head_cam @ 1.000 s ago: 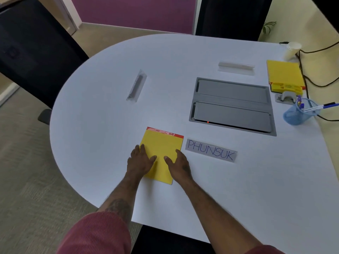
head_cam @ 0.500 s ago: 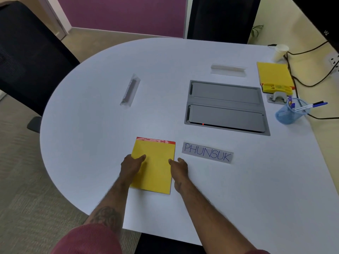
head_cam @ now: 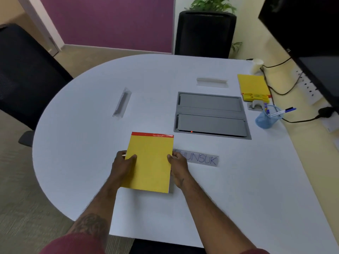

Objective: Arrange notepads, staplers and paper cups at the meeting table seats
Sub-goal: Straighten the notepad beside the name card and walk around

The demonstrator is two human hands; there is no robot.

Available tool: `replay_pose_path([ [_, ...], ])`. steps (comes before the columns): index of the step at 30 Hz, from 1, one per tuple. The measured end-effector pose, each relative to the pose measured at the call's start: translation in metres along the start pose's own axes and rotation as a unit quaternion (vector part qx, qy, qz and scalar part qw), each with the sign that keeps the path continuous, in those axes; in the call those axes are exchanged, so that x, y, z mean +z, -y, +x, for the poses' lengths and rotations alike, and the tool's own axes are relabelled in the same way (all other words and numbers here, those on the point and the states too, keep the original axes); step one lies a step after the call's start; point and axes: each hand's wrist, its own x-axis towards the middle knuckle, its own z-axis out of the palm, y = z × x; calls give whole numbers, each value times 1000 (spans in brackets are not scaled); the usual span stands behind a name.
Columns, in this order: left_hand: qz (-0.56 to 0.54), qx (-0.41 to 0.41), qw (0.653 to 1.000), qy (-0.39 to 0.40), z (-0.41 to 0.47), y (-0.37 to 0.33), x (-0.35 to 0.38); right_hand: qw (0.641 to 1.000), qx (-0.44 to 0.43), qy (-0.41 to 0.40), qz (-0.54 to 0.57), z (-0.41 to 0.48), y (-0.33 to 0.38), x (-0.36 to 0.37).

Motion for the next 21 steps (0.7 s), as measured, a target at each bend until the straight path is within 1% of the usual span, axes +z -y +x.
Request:
replay_pose_path([
  [1, -28, -1, 1000, 4, -1, 0, -6, 1000, -6, 8, 7, -1, 3, 3],
  [2, -45, 13, 999, 28, -5, -13, 9, 1000, -16, -4, 27, -4, 14, -17],
  [3, -48, 23, 998, 45, -8, -27, 21, 999, -22, -4, 45, -6, 23, -36],
  [4, -51, 23, 997, 44, -8, -29, 16, 998, -21, 6, 58, -8, 25, -33],
  [6, -56, 42, 994, 79, -17, -56, 59, 995, -34, -8, 91, -14, 36, -84],
  [7, -62, 43, 994, 78, -18, -60, 61, 995, -33, 1, 98, -16, 37, -85],
  [9, -67, 61, 991, 101, -32, -83, 110, 993, -42, -15, 106, -24, 38, -135],
  [10, -72, 68, 991, 94, -35, -89, 117, 993, -43, -18, 108, -27, 37, -140],
  [11, -75, 79, 989, 104, -44, -100, 144, 991, -43, -35, 124, -30, 36, -166],
  [12, -79, 85, 988, 106, -51, -109, 170, 987, -45, -46, 148, -33, 35, -191],
  [13, -89, 84, 988, 98, -54, -113, 178, 982, -41, -45, 179, -34, 33, -197],
  [15, -98, 82, 986, 104, -68, -126, 229, 970, -39, -58, 234, -36, 27, -247],
  [16, -103, 82, 986, 104, -71, -127, 234, 967, -36, -56, 246, -39, 25, -251],
  [18, -111, 87, 982, 130, -84, -133, 280, 965, -37, -79, 248, -38, 17, -292],
  [19, -112, 89, 980, 142, -87, -134, 286, 964, -41, -88, 246, -40, 15, -296],
  [21, -109, 86, 975, 175, -94, -136, 325, 960, -44, -118, 251, -32, 9, -333],
])
